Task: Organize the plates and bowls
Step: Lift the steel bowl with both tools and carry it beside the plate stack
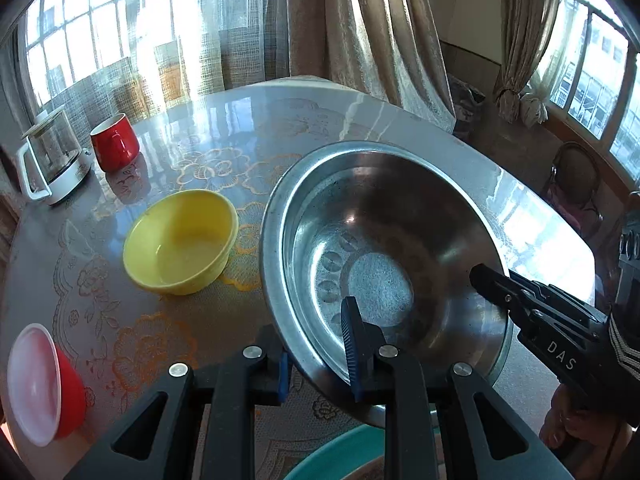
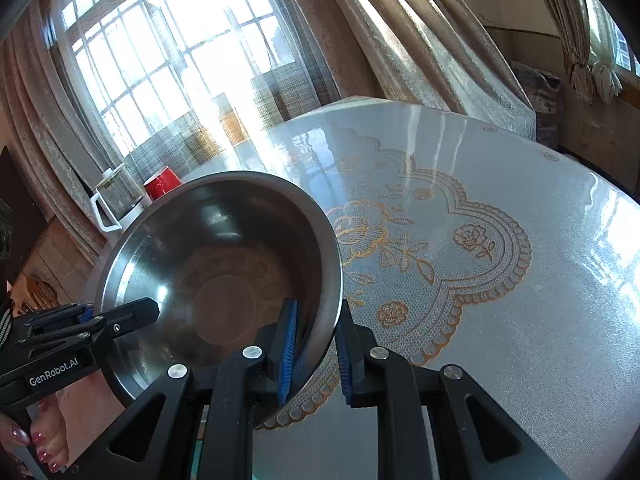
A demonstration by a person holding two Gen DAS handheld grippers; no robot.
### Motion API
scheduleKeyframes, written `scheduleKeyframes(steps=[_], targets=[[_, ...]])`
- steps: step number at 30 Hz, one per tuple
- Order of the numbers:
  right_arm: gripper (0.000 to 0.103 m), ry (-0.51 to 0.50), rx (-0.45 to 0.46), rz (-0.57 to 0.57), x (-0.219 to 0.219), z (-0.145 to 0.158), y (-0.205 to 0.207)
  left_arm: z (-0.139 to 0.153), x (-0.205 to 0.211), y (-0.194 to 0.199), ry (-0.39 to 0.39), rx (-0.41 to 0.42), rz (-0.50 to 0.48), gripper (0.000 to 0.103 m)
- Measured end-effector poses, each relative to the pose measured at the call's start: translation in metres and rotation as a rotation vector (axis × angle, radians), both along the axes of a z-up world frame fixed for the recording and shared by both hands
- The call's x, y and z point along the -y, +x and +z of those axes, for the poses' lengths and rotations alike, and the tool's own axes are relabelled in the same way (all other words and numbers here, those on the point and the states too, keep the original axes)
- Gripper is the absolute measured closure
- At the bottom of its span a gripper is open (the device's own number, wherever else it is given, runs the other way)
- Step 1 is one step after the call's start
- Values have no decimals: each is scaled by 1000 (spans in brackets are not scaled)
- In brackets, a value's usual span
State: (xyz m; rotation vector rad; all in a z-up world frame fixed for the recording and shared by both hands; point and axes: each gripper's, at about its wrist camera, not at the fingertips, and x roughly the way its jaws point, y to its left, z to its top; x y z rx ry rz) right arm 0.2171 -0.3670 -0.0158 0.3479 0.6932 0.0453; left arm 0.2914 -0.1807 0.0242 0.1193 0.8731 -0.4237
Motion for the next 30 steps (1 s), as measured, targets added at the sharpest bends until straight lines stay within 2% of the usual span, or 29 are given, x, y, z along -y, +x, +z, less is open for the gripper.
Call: scheduleKeyframes(steps=[10, 17, 20, 30], targets=[[86, -90, 107, 31, -27, 48, -46, 27, -37, -50, -94, 57, 42, 80], [86, -59, 146, 63, -50, 66, -81, 38, -69, -95, -119, 125, 99, 79], [86, -21, 157, 86, -61, 67, -98, 35, -87, -112, -136, 125, 130, 79], [86, 13, 144, 164, -105, 55, -125, 20, -138, -161, -137, 127, 211, 79]])
